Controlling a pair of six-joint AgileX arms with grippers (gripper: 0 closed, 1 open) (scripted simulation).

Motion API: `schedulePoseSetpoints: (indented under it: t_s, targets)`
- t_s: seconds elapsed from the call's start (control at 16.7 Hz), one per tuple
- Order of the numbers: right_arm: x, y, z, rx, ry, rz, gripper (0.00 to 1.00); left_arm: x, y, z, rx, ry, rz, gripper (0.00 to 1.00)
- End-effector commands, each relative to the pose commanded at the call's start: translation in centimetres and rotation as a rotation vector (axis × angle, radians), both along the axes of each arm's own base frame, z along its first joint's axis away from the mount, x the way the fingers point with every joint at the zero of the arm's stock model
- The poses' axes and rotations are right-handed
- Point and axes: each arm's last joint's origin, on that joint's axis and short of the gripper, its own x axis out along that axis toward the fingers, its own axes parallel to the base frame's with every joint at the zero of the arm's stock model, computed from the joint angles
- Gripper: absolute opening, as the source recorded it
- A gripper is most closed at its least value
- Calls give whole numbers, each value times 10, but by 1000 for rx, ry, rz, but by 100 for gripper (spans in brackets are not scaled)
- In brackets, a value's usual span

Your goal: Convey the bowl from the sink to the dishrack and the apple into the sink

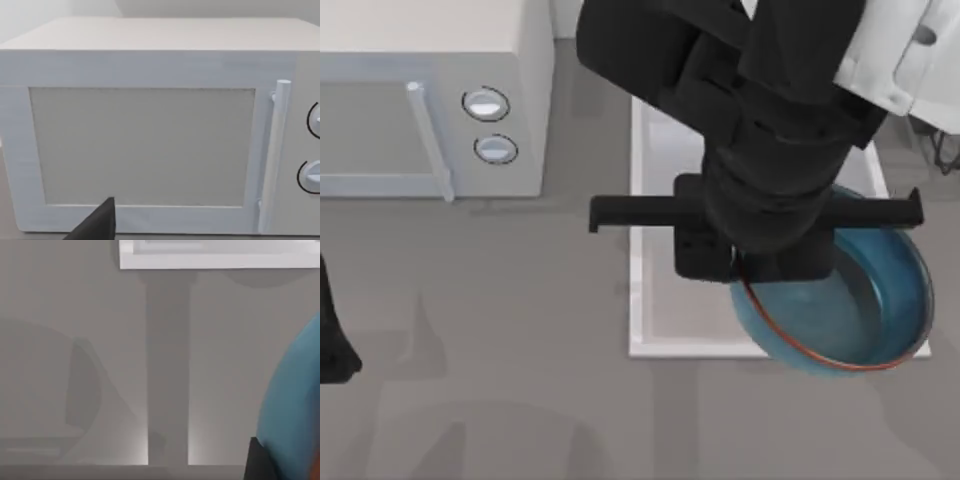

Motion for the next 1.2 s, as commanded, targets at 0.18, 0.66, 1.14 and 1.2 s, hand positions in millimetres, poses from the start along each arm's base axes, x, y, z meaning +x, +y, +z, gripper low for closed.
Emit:
schedulePoseSetpoints:
  t_s: [0.18,0.66,1.14,1.2]
  targets:
    - [-13,-6,5,-6,1,0,0,0,0,0,0,0,0,100]
    - [5,-27,13,115,-23,-1,0,0,0,0,0,0,0,100]
    - [98,-161,41,499,-507,-26,0,0,0,0,0,0,0,100]
    - [106,-185,45,502,-613,-26,0,0,0,0,0,0,0,100]
